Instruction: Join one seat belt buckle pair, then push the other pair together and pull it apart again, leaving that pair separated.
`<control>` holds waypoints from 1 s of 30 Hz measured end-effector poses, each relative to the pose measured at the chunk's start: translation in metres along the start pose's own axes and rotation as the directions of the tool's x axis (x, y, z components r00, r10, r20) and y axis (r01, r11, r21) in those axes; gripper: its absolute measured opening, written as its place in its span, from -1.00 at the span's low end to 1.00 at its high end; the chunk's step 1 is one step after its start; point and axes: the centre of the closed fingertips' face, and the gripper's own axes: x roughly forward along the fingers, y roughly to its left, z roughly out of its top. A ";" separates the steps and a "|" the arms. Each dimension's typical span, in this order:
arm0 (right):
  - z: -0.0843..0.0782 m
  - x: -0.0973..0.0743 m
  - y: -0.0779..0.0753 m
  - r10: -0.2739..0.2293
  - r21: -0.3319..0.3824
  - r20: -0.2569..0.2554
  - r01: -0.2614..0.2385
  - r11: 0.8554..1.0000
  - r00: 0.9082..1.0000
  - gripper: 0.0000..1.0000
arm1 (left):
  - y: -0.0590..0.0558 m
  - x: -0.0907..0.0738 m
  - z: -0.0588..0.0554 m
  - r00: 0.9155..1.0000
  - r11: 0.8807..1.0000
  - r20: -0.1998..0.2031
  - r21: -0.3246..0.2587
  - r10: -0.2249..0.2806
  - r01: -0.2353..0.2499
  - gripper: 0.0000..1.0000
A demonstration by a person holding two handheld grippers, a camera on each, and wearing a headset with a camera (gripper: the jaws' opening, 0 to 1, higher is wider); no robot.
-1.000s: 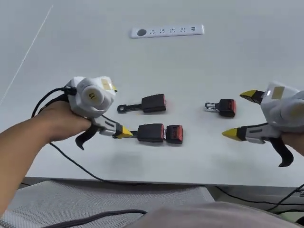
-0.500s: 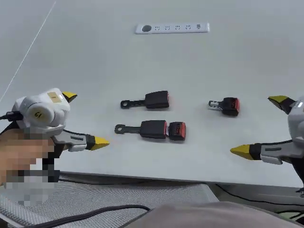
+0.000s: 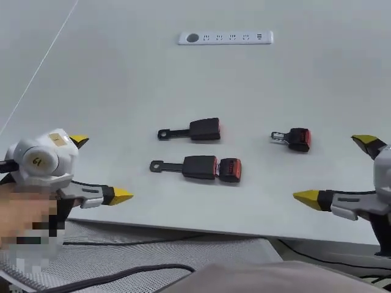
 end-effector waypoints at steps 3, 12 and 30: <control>-0.001 -0.001 0.001 -0.002 0.001 -0.003 0.002 1.000 1.000 0.99 | -0.002 0.000 0.001 1.000 1.000 0.007 0.018 -0.002 0.002 1.00; 0.000 -0.001 0.006 0.009 -0.011 -0.012 -0.010 1.000 1.000 0.98 | -0.004 0.002 0.004 1.000 1.000 0.014 0.014 -0.004 0.003 1.00; -0.001 0.007 0.006 0.014 -0.010 -0.029 -0.015 1.000 0.999 0.97 | -0.005 0.002 0.011 1.000 1.000 0.026 0.016 0.001 -0.001 1.00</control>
